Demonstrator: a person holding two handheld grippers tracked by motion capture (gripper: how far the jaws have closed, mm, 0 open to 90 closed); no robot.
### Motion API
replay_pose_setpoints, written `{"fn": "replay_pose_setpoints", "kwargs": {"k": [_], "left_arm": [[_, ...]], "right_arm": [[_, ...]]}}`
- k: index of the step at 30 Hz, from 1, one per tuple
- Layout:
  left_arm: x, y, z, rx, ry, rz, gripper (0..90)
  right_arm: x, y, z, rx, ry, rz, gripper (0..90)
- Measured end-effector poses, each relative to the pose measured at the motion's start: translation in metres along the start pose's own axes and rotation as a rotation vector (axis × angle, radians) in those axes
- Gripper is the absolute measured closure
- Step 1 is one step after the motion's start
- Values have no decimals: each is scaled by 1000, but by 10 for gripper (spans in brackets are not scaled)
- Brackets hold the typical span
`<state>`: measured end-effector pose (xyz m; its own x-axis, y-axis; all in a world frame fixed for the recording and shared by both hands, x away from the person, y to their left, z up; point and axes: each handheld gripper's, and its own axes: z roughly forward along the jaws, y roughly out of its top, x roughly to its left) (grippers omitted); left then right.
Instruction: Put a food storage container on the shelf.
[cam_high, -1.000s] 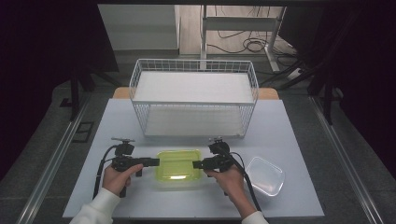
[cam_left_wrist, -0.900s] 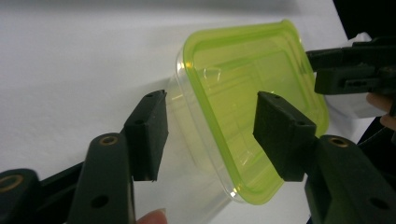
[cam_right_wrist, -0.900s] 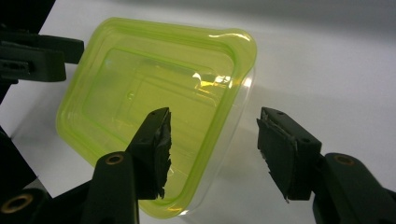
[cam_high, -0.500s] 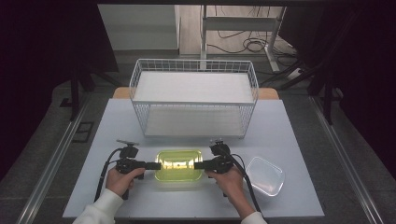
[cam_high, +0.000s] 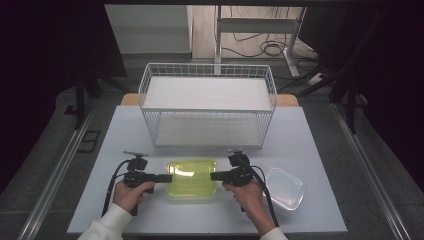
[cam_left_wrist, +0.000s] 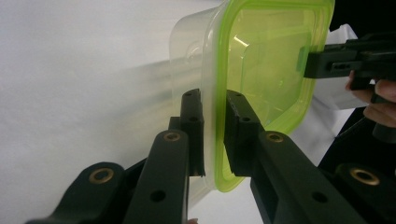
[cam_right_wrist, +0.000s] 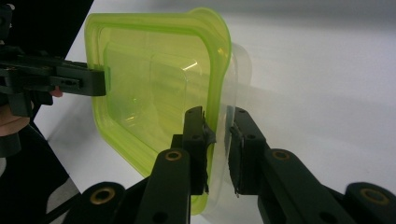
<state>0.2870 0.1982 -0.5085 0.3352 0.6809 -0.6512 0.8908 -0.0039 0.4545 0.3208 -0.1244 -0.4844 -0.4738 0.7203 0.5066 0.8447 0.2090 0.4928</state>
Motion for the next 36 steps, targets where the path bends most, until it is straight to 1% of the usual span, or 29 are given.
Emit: {"fn": "replay_pose_setpoints", "kwargs": {"k": [3,5,6,7,8,9,10,13,14,15,16,24,26,27,31,32,33,34,36], "left_arm": [[-7,2,-4,-18,14,37,801],[-11,3,-8,-35,11,54,801],[-15,3,-10,-51,8,73,801],[-15,3,-10,-51,8,73,800],[-19,3,-13,-67,10,95,800],[-19,3,-13,-67,10,95,800],[-22,3,-15,-78,12,103,800],[-29,4,-20,-105,21,137,800],[-31,5,-21,-113,23,145,800],[-33,5,-23,-120,26,153,801],[-34,5,-24,-125,27,160,801],[-43,7,-28,-152,23,194,801],[-46,9,-31,-161,23,207,801],[-48,9,-31,-167,22,212,801],[-55,12,-34,-185,19,239,801],[-56,13,-35,-189,18,240,802],[-58,13,-35,-192,17,242,802],[-59,14,-36,-197,15,254,801],[-61,14,-37,-201,15,254,801]], "right_arm": [[2,0,-4,-16,-3,-28,779],[6,1,-9,-33,-9,-52,779],[9,3,-15,-52,-13,-73,779],[9,3,-15,-52,-13,-73,779],[14,3,-20,-72,-25,-100,779],[14,3,-20,-72,-25,-100,779],[15,4,-23,-78,-26,-111,779],[20,5,-30,-106,-29,-150,779],[23,6,-34,-122,-33,-170,778],[24,6,-35,-130,-33,-178,778],[24,6,-35,-130,-33,-178,778],[29,7,-46,-153,-39,-230,775],[31,7,-51,-173,-41,-250,775],[31,7,-51,-173,-41,-250,775],[34,9,-60,-197,-49,-275,775],[36,9,-64,-209,-54,-287,774],[36,9,-64,-209,-54,-287,774],[38,10,-68,-218,-59,-299,775],[38,10,-69,-221,-59,-302,774]]}}
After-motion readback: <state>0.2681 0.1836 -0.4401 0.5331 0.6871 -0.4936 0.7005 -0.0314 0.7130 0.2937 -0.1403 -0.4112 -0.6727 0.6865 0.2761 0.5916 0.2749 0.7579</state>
